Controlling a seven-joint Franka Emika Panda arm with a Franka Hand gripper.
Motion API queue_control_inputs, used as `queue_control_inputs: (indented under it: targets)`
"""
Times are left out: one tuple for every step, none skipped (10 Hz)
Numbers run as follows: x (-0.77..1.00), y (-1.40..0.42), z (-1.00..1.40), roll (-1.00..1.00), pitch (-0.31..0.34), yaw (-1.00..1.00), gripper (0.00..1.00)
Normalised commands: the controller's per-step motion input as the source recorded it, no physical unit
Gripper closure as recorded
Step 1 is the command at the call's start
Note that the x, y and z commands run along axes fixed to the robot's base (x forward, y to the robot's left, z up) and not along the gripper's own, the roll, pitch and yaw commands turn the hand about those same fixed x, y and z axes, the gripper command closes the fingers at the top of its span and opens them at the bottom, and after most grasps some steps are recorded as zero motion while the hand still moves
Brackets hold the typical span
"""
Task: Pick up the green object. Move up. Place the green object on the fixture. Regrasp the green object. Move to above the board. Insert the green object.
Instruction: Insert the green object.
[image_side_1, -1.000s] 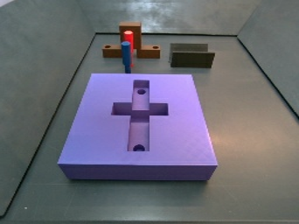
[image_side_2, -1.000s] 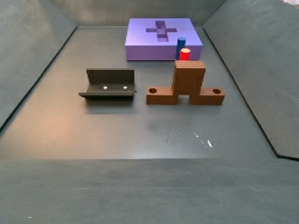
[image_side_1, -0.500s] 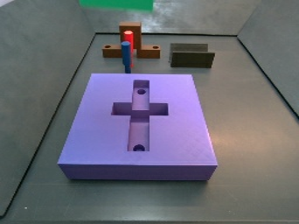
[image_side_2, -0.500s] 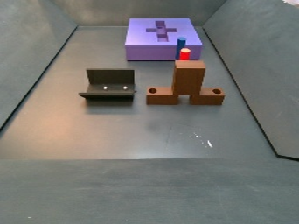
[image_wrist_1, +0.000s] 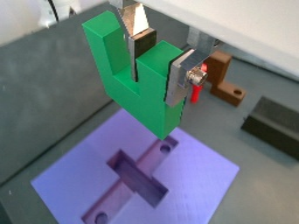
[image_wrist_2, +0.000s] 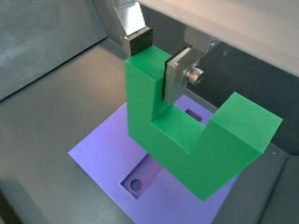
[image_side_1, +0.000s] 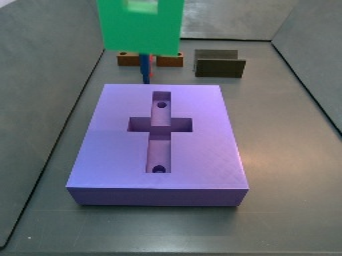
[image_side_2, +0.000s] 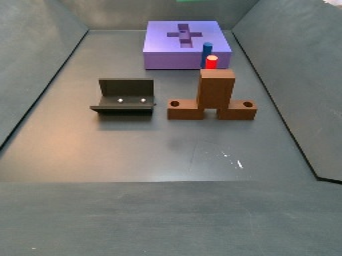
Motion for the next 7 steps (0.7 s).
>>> queue_control_inputs:
  targets:
    - [0.27,-0.12,-0.47,-0.23,-0.107,0.01,1.0]
    - [0.26,-0.13,-0.49,-0.22,-0.114,0.0,1.0]
    - [0.24,-0.15,-0.5,-0.19,-0.12,0.0,1.0]
    - [0.17,-0.21,-0.2,-0.03,-0.054,0.0,1.0]
    - [0.15,-0.23,-0.27,0.0,-0.039,0.0,1.0]
    - [0.09,-0.2,-0.33,0.0,-0.071,0.0,1.0]
    - [0.06,-0.17,-0.37,0.01,-0.08,0.04,1.0]
